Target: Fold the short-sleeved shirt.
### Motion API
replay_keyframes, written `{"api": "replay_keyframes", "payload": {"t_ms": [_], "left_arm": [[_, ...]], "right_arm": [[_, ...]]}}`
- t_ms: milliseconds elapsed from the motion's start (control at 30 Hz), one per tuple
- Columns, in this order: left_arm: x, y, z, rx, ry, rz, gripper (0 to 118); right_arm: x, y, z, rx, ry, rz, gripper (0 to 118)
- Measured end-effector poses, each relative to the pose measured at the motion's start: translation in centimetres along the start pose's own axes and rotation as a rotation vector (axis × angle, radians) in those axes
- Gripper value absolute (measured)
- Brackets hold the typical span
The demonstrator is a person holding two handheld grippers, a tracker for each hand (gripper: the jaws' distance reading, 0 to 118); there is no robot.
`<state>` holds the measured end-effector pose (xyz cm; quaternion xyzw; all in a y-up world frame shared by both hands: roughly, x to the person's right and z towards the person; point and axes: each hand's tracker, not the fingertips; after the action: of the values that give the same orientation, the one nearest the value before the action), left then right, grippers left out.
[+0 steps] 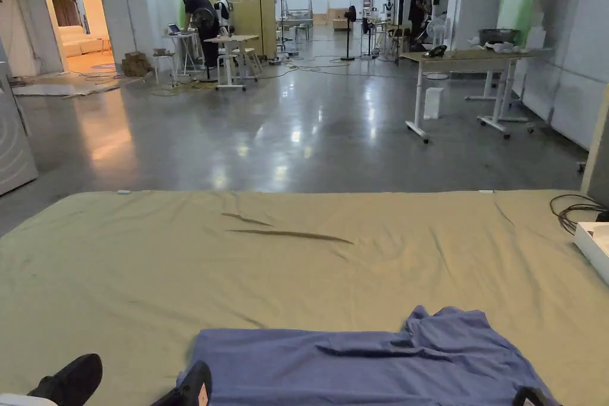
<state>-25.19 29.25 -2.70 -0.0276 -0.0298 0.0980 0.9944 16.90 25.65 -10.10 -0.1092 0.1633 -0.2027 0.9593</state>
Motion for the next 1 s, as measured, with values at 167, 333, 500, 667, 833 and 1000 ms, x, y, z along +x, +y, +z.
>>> {"api": "replay_keyframes", "payload": {"t_ms": [167, 333, 500, 667, 833, 1000], "left_arm": [[-1.0, -0.6, 0.0, -0.05, 0.026, 0.129, 105], [-1.4, -1.7, 0.1, -0.111, -0.102, 0.108, 105], [0.1, -3.2, 0.9, -0.176, -0.076, 0.05, 105], [1.5, -2.8, 0.7, -0.147, 0.004, -0.16, 105], [0.8, -2.3, 0.3, -0.144, -0.033, -0.081, 31], [0.0, -2.6, -0.2, -0.164, -0.007, -0.082, 2]], "right_arm": [[3.6, -3.4, -0.8, -0.049, -0.054, -0.056, 118], [4.1, -5.3, 0.1, -0.052, 0.025, -0.232, 117], [0.8, -4.4, 0.6, -0.083, 0.003, -0.112, 117], [-0.4, -3.5, 1.1, -0.087, -0.033, 0.072, 103], [-3.8, -3.2, 0.9, -0.13, -0.145, 0.27, 25], [-3.2, -3.5, 0.5, -0.166, -0.165, 0.3, 0]]}}
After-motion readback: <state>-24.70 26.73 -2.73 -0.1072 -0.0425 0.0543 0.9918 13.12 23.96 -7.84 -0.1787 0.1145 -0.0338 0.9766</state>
